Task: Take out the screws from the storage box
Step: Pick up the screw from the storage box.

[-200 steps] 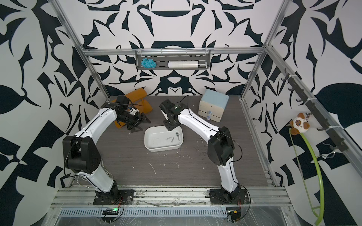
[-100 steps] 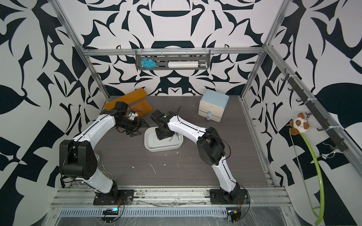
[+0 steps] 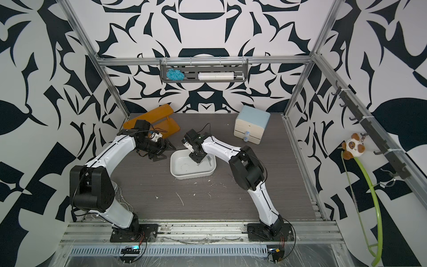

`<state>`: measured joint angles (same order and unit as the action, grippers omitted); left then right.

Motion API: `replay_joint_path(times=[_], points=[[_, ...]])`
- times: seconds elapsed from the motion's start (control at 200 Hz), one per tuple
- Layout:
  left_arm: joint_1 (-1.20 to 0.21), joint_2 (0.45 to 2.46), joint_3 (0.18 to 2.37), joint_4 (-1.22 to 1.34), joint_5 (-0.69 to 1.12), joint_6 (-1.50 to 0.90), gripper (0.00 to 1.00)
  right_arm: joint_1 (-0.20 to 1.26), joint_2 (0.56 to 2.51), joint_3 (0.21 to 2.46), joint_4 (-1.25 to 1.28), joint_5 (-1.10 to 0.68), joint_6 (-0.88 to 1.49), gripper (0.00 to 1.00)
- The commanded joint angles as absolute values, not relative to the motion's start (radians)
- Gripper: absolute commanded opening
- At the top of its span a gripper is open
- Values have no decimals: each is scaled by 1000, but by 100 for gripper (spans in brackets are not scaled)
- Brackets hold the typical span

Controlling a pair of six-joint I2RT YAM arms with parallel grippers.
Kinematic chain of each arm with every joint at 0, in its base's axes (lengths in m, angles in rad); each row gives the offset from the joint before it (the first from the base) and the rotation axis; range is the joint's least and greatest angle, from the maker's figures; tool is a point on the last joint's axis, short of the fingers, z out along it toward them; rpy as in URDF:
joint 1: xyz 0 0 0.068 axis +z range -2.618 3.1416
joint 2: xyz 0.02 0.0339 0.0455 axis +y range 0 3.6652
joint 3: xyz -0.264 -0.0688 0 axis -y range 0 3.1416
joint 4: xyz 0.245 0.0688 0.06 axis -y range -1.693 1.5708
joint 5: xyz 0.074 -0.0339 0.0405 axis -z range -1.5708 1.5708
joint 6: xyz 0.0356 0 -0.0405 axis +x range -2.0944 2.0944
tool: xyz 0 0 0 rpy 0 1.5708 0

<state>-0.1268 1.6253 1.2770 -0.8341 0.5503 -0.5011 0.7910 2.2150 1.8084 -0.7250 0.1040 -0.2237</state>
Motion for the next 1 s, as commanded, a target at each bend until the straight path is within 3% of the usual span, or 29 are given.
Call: replay_joint_path(times=[0.0,0.365,0.695,1.0], points=[[-116,1606,1286,-859,559,-500,77,772,2217,1827,-713,88,-328,40],[-98,1595,1275,-849,545,-535,77,716,2202,1776,-741,-48,-438,39],[-98,1591,1264,-838,538,-561,77,716,2050,1633,-625,-149,-491,39],[-98,1572,1246,-823,533,-592,77,716,2143,1710,-674,-194,-508,40]])
